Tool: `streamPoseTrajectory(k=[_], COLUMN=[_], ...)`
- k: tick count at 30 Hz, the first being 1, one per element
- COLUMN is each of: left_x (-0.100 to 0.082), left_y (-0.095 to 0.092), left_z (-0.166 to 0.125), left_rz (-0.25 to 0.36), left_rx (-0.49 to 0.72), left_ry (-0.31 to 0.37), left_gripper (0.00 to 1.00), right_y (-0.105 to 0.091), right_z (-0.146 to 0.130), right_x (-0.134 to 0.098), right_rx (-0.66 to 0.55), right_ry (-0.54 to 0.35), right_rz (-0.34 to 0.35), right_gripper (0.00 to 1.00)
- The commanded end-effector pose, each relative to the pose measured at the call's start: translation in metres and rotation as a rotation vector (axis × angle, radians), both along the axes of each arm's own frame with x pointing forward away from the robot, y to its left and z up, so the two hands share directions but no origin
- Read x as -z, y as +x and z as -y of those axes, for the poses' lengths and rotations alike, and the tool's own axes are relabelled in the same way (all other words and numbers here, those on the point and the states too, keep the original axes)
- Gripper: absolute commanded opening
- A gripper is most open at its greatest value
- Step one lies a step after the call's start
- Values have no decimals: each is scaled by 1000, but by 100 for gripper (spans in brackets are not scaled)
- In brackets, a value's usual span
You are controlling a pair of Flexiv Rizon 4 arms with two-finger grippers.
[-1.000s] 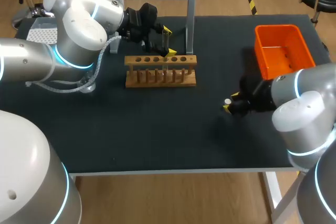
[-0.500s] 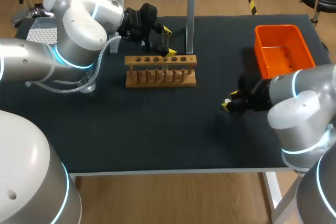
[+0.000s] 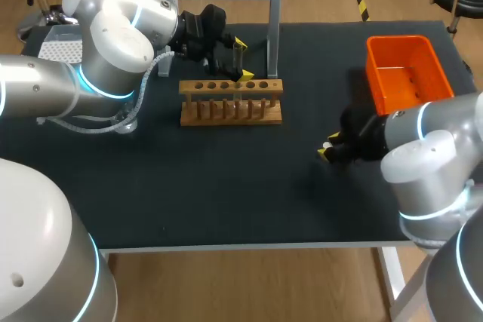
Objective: Invert the test tube, pick up the pipette, mount the tip to pipette, aspirate from beaker and dispense into the tube, eject the tip, return the pipette, and cap with the stopper.
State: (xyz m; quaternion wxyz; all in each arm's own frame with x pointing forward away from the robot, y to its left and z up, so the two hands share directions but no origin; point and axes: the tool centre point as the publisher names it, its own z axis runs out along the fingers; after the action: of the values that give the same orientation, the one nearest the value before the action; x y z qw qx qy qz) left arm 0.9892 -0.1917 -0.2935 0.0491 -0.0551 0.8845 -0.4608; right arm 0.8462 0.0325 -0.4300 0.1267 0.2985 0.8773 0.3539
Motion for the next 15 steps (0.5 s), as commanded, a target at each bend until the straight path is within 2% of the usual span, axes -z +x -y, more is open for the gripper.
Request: streamPoseTrajectory(k=[1,15], left_x=[-1,-1], left_y=[0,0], left_z=[0,0], left_rz=[-2,-2], left_rx=[1,1], left_ry=[3,3], left_gripper=[100,100], right_y=[1,1], right_z=[-2,0], right_x=[0,1], right_rx=[4,10], right_ry=[-6,-10], right_rz=[-1,0], right_gripper=[45,40])
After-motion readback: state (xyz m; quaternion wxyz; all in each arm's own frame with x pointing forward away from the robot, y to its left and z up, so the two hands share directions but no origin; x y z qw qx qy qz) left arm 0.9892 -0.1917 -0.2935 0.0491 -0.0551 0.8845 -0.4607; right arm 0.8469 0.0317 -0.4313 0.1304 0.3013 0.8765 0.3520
